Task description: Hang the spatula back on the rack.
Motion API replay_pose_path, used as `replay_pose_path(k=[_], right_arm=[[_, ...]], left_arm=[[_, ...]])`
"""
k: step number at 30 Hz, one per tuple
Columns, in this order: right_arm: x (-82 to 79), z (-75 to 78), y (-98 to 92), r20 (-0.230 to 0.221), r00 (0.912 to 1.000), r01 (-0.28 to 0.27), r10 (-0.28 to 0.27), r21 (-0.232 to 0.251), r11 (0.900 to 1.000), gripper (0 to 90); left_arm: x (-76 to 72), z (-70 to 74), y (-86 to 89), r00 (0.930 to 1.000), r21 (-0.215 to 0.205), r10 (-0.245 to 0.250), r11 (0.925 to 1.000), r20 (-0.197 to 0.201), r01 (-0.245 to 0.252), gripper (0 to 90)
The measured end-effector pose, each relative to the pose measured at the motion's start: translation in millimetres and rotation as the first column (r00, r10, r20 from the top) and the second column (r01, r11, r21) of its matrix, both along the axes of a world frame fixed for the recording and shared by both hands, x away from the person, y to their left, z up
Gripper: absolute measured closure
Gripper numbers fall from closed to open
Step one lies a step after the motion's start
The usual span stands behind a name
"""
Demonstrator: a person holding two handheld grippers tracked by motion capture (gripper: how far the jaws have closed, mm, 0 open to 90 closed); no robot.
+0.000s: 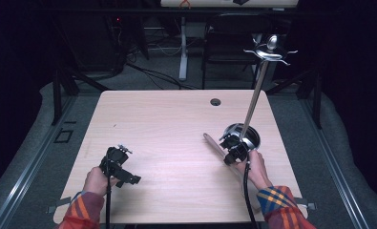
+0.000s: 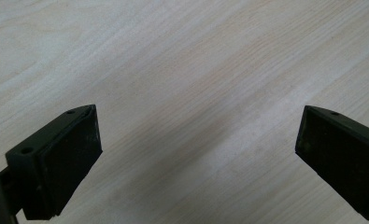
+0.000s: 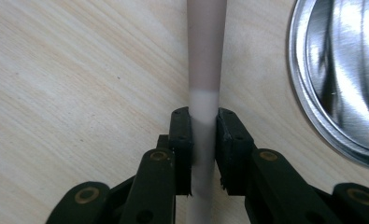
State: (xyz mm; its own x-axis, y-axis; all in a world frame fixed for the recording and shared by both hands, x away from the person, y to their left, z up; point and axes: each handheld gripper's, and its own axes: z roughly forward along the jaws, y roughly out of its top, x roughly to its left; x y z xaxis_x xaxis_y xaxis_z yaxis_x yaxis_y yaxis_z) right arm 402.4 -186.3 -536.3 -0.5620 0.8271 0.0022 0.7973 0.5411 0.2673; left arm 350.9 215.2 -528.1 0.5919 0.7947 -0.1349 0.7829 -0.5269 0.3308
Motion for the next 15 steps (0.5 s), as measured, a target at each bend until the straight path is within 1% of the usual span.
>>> replay_pose_path(k=[1, 2, 3, 4, 5, 6, 7, 11, 13, 14, 15], right_arm=[[-0.3, 3.0, -0.9, -0.004, 1.0000, -0.008, 0.008, -0.004, 1.000, 77.5], [-2.3, 4.4, -1.6, 0.014, 0.9999, 0.002, -0.002, 0.023, 1.000, 77.5], [-2.9, 5.6, -1.9, 0.018, 0.9998, 0.003, -0.003, 0.022, 1.000, 77.5], [-4.6, 8.3, -3.1, 0.030, 0.9995, 0.003, -0.004, 0.034, 0.999, 77.5], [-5.3, 12.2, -5.0, 0.027, 0.9996, -0.011, 0.011, 0.027, 1.000, 77.5], [-7.5, 13.5, -5.4, 0.046, 0.9989, -0.001, -0.002, 0.054, 0.999, 77.5], [-8.1, 16.1, -6.9, 0.051, 0.9986, -0.015, 0.012, 0.049, 0.999, 77.4], [-14.2, 25.3, -10.8, 0.095, 0.9954, -0.020, 0.011, 0.093, 0.995, 77.4], [-16.2, 28.6, -12.2, 0.108, 0.9940, -0.025, 0.014, 0.097, 0.995, 77.4], [-17.8, 29.9, -12.2, 0.117, 0.9931, -0.017, 0.002, 0.123, 0.992, 77.5], [-18.7, 33.7, -14.6, 0.128, 0.9917, -0.027, 0.012, 0.112, 0.993, 77.4]], left_arm=[[0.1, 0.0, 0.2, 1.0000, 0.000, -0.001, 1.0000, 0.000, 0.001, 0.0], [0.0, 0.0, 0.0, 1.0000, 0.000, 0.000, 1.0000, -0.001, 0.000, 0.1], [0.0, 0.0, 0.0, 1.0000, 0.000, -0.003, 1.0000, -0.001, 0.003, 0.1], [-0.1, -0.1, -0.1, 1.0000, 0.000, -0.004, 1.0000, -0.002, 0.004, 0.1], [0.0, -0.1, -0.2, 1.0000, 0.000, -0.004, 1.0000, -0.002, 0.004, 0.1], [0.1, -0.1, -0.2, 1.0000, 0.000, -0.005, 1.0000, -0.002, 0.005, 0.1], [0.3, -0.4, -0.1, 1.0000, -0.002, -0.002, 1.0000, -0.001, 0.002, 0.1], [-0.1, 0.1, -0.8, 1.0000, -0.002, -0.001, 1.0000, -0.004, 0.001, 0.1], [0.1, 0.2, -1.0, 1.0000, 0.000, -0.009, 1.0000, -0.005, 0.009, 0.1], [0.2, -0.3, -1.2, 1.0000, -0.001, -0.008, 1.0000, -0.004, 0.008, 0.1], [0.3, -0.4, -1.1, 1.0000, -0.001, -0.008, 1.0000, -0.004, 0.008, 0.1]])
